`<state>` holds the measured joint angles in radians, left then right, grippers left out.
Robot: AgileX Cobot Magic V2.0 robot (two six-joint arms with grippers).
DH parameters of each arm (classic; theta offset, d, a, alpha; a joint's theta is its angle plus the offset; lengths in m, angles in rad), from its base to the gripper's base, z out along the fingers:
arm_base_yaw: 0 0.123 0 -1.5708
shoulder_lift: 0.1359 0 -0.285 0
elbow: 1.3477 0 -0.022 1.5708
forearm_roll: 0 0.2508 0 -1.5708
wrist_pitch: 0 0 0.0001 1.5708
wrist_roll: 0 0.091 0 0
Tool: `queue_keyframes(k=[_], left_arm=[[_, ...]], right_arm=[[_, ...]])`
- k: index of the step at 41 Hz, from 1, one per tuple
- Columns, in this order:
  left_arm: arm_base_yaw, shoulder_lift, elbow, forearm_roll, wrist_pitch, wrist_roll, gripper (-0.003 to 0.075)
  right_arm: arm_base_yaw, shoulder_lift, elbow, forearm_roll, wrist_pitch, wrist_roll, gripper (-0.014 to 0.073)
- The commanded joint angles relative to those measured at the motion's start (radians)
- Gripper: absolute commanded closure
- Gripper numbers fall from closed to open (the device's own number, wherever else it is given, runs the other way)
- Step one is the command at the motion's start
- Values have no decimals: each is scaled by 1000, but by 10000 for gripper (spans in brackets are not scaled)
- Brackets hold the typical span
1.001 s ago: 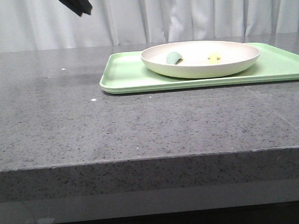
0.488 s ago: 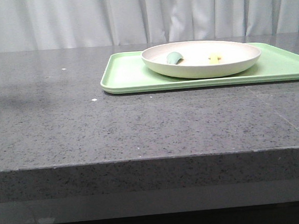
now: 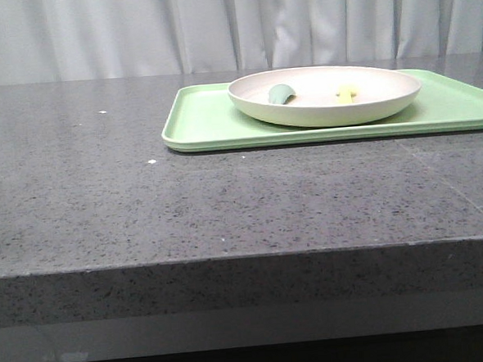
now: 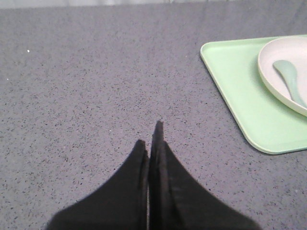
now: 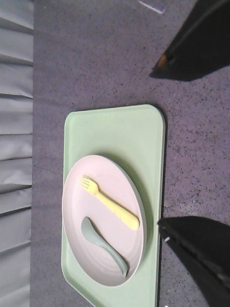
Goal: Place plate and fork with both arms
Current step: 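Raise the left gripper away from the plate, then lower the right gripper onto the yellow fork on the plate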
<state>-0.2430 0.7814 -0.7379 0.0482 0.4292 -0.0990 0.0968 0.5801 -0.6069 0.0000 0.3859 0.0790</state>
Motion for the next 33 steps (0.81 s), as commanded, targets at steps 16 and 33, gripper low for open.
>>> queue_keyframes(k=[16,33], left_arm=[[-8,-481,283,-1,-156,-4,738],[-8,-496,303,-1,-159,-4,738]], right_arm=[[21,259,-116,31,-121,-5,-7],[194,858,-637,44,138,98,-7]])
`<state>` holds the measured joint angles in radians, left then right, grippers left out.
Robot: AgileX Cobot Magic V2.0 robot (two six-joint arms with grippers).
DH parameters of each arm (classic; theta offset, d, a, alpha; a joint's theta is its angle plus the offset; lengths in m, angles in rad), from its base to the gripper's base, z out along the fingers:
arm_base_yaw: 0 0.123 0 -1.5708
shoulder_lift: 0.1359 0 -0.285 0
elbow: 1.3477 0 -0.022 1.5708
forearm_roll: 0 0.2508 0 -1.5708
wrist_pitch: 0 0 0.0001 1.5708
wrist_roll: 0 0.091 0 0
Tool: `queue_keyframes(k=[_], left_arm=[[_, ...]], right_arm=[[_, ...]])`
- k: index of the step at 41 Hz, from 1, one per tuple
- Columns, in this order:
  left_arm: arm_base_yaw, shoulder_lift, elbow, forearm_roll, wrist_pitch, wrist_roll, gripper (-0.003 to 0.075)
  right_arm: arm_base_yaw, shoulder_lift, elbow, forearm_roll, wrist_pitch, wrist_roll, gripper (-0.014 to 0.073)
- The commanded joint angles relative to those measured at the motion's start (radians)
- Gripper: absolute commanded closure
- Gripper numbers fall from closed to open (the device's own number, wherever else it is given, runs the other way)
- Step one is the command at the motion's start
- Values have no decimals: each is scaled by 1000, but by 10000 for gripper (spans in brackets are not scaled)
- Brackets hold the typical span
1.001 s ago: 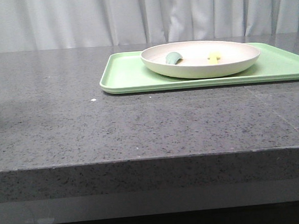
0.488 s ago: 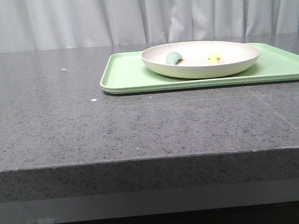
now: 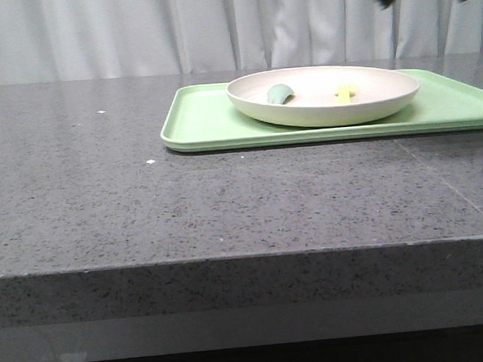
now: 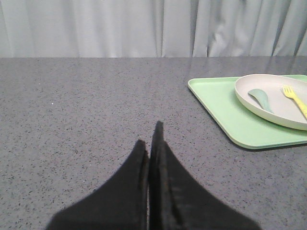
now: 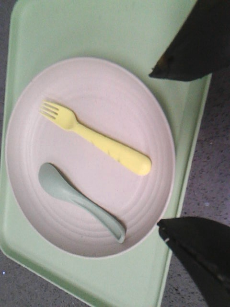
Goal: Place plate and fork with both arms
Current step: 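Lower the right gripper onto the yellow fork on the plate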
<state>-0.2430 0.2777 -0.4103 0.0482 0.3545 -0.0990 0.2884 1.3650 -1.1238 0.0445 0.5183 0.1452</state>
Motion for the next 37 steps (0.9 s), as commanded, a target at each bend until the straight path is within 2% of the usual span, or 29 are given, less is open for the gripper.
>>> queue_keyframes(k=[1,9,15,23,30,37], left_arm=[[-8,8,-25,-1,-84,-4,738],[-8,8,-25,-1,-84,-4,738],[-8,8,-25,-1,-84,-4,738],[-8,8,-25,-1,-84,-4,738],[-8,8,-25,-1,-84,-4,738],[-8,8,-25,-1,-84,-4,738]], right_arm=[[2,100,-158,-1,26,37,-7],[1,336,-392,-1,167,108,-7],[1,443,-496,-1,200,147,-7],[-11,501,-536,-1,193,176,1],[-24,522,-536,-1,161,182,97],[-24,536,-536,-1,137,182,132]])
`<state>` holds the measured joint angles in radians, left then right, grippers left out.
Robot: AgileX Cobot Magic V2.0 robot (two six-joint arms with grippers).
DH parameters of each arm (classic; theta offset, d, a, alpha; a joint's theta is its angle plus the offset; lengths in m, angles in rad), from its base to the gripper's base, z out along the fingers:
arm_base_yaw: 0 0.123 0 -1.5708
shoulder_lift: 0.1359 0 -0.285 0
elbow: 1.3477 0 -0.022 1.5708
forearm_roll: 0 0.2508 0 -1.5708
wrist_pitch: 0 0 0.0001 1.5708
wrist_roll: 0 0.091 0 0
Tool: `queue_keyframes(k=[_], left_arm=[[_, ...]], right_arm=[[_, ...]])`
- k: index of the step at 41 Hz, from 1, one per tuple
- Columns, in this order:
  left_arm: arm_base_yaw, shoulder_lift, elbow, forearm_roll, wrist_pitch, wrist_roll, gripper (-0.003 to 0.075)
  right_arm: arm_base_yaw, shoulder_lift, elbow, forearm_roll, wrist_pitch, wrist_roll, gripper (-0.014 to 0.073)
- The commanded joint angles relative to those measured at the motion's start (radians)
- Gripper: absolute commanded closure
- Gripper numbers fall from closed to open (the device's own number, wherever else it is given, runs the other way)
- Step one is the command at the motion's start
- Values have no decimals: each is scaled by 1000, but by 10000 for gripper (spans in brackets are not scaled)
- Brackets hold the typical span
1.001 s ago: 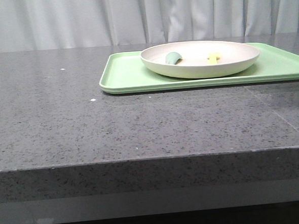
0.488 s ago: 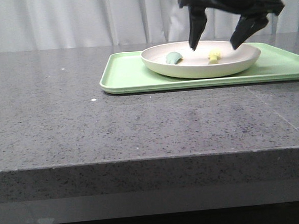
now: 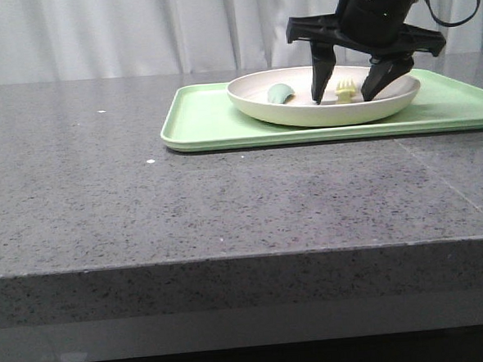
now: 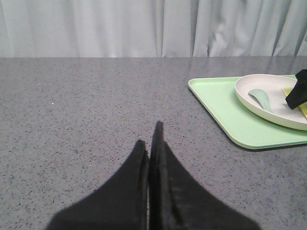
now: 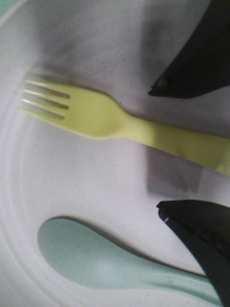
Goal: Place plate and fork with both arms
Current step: 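Lower the right gripper onto the yellow fork on the plate, then close the right gripper on the yellow fork handle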
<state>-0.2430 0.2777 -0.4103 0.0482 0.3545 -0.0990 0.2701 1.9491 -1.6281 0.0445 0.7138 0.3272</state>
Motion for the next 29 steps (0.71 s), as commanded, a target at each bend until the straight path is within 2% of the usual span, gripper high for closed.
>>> queue_keyframes(k=[1,7,10,12,15,20,29], left_arm=[[-8,8,-25,-1,-84,-4,738],[-8,8,-25,-1,-84,-4,738],[-8,8,-25,-1,-84,-4,738],[-8,8,-25,-1,-84,-4,738],[-8,8,-25,-1,-84,-4,738],[-8,8,-25,-1,-84,-4,738],[-8,8,-25,-1,-84,-4,738]], right_arm=[[-5,-47,-32,-1,-60,0,132],[-5,-47,-32,-2,-59,0,153],[-5,-47,-32,-2,-47,0,214],[-5,-47,-32,-2,-41,0,305],[-5,-47,-32,-2,-40,0,397],[-5,-47,-32,-2,-42,0,498],[-6,-47,-32,-2,-52,0,540]])
